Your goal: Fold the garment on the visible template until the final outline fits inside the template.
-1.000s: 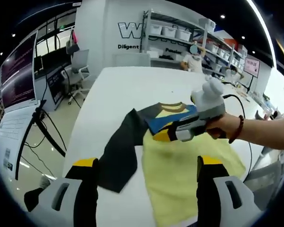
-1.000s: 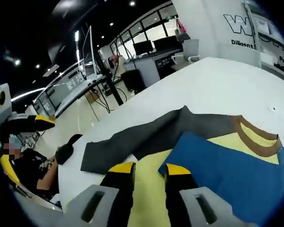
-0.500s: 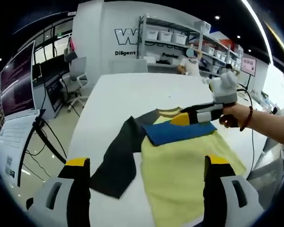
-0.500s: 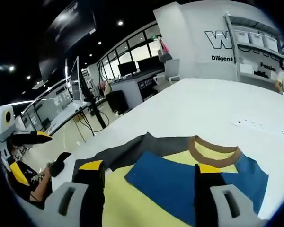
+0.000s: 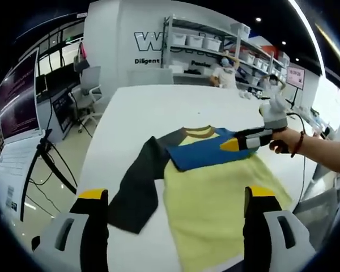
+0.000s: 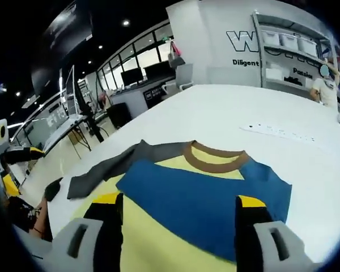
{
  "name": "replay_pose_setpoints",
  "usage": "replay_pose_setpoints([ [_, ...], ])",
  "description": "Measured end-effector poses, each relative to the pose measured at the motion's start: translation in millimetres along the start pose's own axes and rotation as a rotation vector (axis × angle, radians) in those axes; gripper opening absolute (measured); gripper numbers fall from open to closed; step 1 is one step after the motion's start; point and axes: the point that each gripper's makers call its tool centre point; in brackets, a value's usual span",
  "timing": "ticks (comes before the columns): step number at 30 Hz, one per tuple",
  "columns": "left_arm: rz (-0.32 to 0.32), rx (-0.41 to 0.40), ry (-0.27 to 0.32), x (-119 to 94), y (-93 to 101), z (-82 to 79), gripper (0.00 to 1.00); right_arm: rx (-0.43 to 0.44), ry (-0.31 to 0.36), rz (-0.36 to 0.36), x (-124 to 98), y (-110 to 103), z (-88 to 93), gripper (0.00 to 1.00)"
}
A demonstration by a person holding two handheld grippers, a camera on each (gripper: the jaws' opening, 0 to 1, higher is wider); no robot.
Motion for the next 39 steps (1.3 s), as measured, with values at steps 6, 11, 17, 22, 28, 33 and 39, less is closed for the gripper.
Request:
replay_pose_setpoints([
  [6,0.004,-0.019,-0.011,0,-0.3,3.3,0.98,0.039,-0.013,0.049,-4,27,11.5,0.77],
  [11,0.001,-0.03,-0.027,1,-1.6,8.0,0.97,0.054,-0.01,0.135,-9,53,18.8,0.65],
  [17,-0.005,-0.032,-0.036,0,-2.5,9.9,0.94,0.096,-0.015,0.19,-15,76,27.6,0.59],
  [22,-0.01,-0.035,-0.036,0,-4.0,10.1,0.93,0.123,-0.023,0.231,-21,90,38.0,0.54],
  [28,0.008,-0.04,0.002,0,-1.2,3.5,0.9,0.2,-0.05,0.255,-26,105,52.7,0.43],
  [33,0.002,-0.033,0.002,-1,-2.2,3.2,0.9,0.216,-0.066,0.274,-30,110,61.9,0.36],
  [39,-0.005,-0.03,-0.003,-2,-3.0,5.2,0.89,0.245,-0.092,0.283,-33,110,74.6,0.25],
])
Point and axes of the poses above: the point that each gripper's makers call its tool centre point, and the gripper's own axes: x roughly forward along the fingers, y roughly to its right, z roughly out of its underside, and after that the axes turned 13 degrees about z, right-handed
